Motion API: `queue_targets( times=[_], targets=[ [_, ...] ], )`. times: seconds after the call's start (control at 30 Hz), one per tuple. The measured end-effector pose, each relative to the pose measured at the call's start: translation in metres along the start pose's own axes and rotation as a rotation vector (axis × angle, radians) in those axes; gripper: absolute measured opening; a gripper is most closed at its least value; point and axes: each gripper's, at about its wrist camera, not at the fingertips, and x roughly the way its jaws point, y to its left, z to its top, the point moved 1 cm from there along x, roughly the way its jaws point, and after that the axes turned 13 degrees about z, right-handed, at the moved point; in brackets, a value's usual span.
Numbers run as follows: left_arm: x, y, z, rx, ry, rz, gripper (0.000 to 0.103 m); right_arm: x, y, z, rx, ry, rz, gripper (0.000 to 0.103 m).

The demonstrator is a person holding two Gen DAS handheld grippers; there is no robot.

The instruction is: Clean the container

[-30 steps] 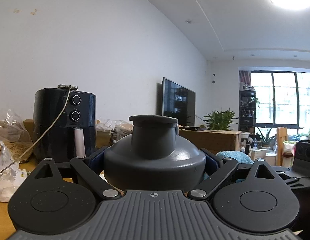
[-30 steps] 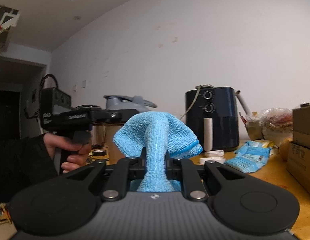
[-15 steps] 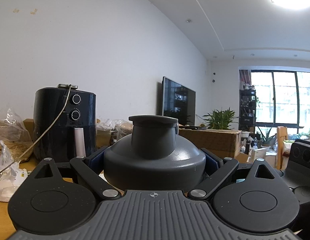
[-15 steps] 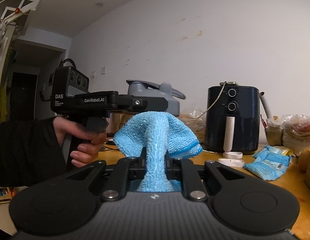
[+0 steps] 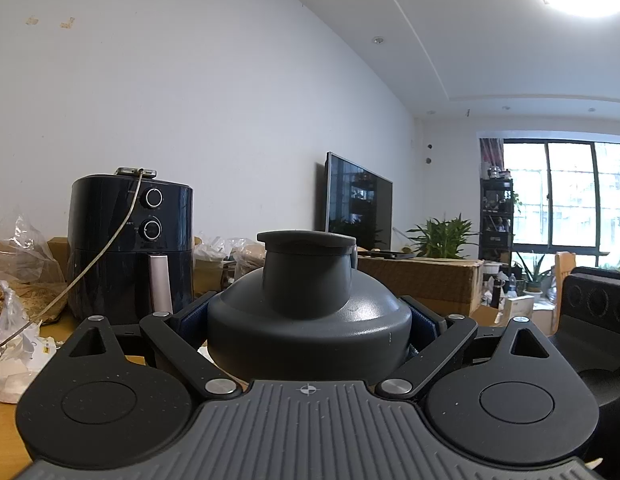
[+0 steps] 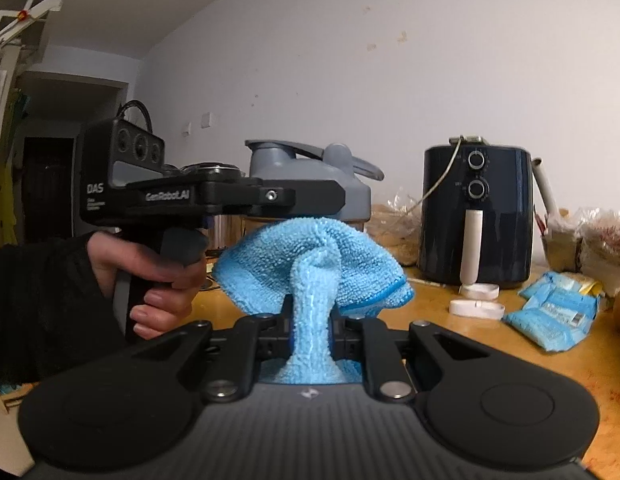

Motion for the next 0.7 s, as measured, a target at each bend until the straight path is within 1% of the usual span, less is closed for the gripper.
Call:
queue_targets(
  times=[0.23,0.43,0.7],
  targets=[
    [0.0,-0.002,0.001,-0.004,0.002,0.012,0.095,0.002,-0.001,0.007,0.022,0.044,-0.017,0.008],
    [0.0,-0.003,0.001,-0.001,0.004,0.014,0.095,0.005,0.0,0.01,0.017,0.079,-0.028,0.008],
    [0.001,-0.002,0.001,0.002,0.005,0.014,0.095,0.011,-0.003,0.0,0.043,0.149,-0.024,0.008]
  ],
)
